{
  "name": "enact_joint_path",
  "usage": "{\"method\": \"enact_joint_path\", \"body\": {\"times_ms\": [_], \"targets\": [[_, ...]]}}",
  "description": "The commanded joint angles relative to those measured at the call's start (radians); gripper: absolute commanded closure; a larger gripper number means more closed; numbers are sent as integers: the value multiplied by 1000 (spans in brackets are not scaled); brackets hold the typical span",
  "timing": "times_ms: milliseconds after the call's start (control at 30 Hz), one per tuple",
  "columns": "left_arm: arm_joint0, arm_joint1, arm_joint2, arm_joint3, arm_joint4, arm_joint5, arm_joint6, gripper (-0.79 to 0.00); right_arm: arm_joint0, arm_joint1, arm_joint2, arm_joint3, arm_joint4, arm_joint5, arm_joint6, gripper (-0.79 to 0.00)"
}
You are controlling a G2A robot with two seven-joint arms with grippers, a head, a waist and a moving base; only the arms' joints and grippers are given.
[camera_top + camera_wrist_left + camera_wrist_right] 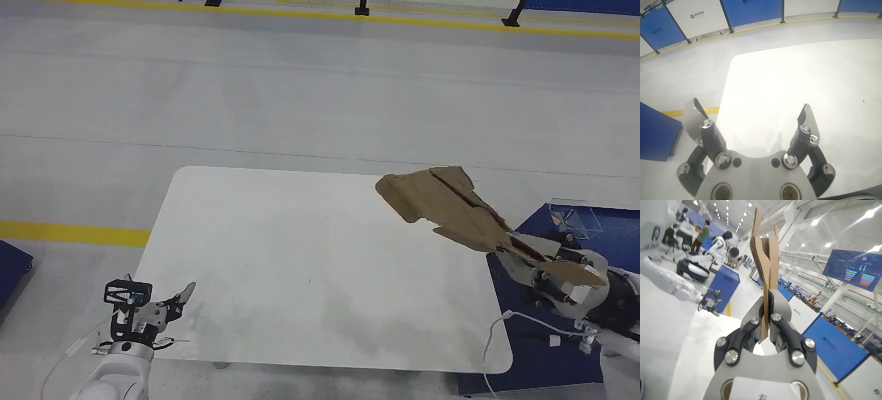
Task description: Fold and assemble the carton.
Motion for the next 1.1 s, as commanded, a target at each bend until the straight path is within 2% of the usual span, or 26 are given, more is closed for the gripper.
{"method": "enact_joint_path", "body": {"times_ms": [0,233,367,500,567,1000,1067], "targets": [[0,0,0,0,0,0,0,-785,19,29,-81,45,291,0,163,0],[0,0,0,0,0,0,0,-785,121,100,-381,214,1097,0,662,0],[0,0,0,0,0,0,0,-785,190,118,-517,312,1459,23,929,0],[0,0,0,0,0,0,0,-785,231,116,-603,364,1733,64,1115,0],[0,0,0,0,0,0,0,-785,246,114,-615,387,1797,84,1176,0],[0,0,0,0,0,0,0,-785,246,114,-615,387,1797,84,1176,0],[0,0,0,0,0,0,0,-785,235,112,-621,360,1826,131,1158,0]]}}
